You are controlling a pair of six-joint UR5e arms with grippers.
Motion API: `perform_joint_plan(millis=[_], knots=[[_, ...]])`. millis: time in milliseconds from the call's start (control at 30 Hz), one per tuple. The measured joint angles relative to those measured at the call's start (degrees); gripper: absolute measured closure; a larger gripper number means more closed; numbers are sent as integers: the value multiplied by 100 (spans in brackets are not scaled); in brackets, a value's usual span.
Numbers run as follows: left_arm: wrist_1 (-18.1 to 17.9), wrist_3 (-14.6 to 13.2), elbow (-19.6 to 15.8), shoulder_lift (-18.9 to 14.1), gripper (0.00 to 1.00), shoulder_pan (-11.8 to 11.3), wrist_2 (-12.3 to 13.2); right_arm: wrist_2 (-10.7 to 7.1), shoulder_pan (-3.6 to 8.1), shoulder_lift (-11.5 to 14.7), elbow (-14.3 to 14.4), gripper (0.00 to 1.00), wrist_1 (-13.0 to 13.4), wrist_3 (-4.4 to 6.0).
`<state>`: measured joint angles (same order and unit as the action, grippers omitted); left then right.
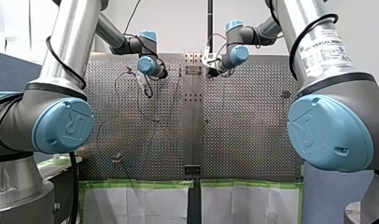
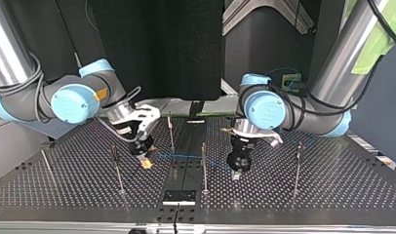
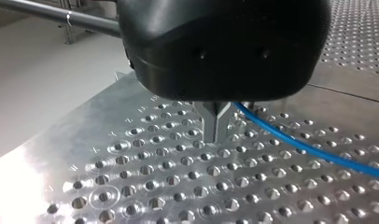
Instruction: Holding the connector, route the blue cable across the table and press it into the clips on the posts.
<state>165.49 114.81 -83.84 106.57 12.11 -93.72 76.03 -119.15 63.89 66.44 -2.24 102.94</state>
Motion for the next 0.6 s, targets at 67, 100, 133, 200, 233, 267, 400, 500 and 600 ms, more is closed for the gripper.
perform_joint_plan(millis=[67,100,133,200,233,267,400,500,600], knots=[[58,-29,1,0,80,1,-22,3,22,-10,-1,100,3,-3],[103,-53,1,-1,80,8,-52,5,32,-11,-2,100,4,-7],[143,-70,1,-1,70,15,-82,10,42,-11,-6,100,6,-13],[232,-105,2,-4,57,36,-160,25,70,-15,-12,100,10,-25],[268,-125,1,-7,49,46,-195,30,80,-17,-13,100,11,-28],[305,-149,2,-8,39,56,-231,36,90,-18,-14,100,12,-34],[489,-308,-1,-24,30,110,-391,38,105,-19,-17,100,12,-59],[632,-448,-21,-95,27,152,-463,37,112,-20,-17,100,11,-68],[777,-517,-75,-214,24,201,-446,37,123,-18,-17,100,10,-76]])
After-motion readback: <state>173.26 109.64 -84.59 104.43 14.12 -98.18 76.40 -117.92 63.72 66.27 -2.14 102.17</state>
